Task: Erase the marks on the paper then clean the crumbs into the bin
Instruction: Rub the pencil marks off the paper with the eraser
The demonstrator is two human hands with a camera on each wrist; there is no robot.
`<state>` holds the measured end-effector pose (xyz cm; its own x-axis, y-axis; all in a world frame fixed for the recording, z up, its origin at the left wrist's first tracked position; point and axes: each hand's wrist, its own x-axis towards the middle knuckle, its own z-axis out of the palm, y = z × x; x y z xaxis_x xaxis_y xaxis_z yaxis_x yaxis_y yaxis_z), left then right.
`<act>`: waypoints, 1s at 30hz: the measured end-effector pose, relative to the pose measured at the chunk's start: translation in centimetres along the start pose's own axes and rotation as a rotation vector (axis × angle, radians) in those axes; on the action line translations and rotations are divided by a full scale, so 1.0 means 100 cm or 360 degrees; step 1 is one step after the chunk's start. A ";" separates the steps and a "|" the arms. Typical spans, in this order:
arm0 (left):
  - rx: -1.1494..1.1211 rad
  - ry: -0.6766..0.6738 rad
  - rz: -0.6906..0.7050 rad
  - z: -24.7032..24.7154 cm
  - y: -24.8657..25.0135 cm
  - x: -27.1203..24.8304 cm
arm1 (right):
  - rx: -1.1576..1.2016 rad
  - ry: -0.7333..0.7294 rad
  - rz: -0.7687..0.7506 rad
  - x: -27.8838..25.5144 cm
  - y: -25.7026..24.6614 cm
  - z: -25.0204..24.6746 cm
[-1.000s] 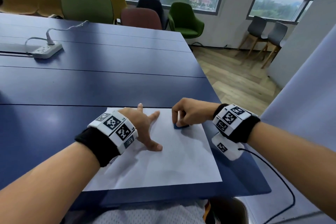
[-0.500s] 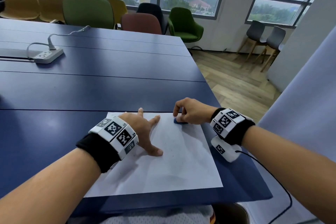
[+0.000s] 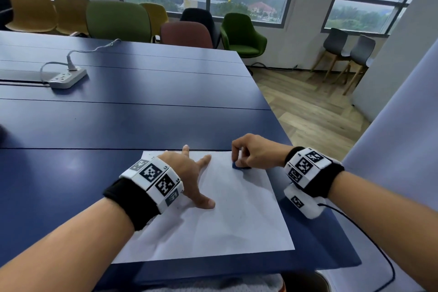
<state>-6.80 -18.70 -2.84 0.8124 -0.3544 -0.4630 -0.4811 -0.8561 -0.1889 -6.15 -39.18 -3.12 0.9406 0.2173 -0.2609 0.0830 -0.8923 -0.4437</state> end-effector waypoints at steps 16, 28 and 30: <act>0.0096 -0.0008 0.0335 -0.011 0.002 0.013 | -0.0062 0.0148 0.0013 -0.002 0.000 0.000; 0.0208 -0.0004 0.0297 -0.017 0.014 0.020 | -0.0015 0.0061 -0.0016 -0.018 -0.003 0.003; 0.0212 -0.0012 0.0291 -0.017 0.013 0.020 | 0.0001 0.0021 -0.0059 -0.024 -0.004 0.008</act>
<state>-5.28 -21.18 -2.55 0.7055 -0.4956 -0.5065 -0.6596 -0.7206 -0.2137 -8.72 -39.06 -3.01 0.9412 0.2447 -0.2328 0.1177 -0.8836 -0.4531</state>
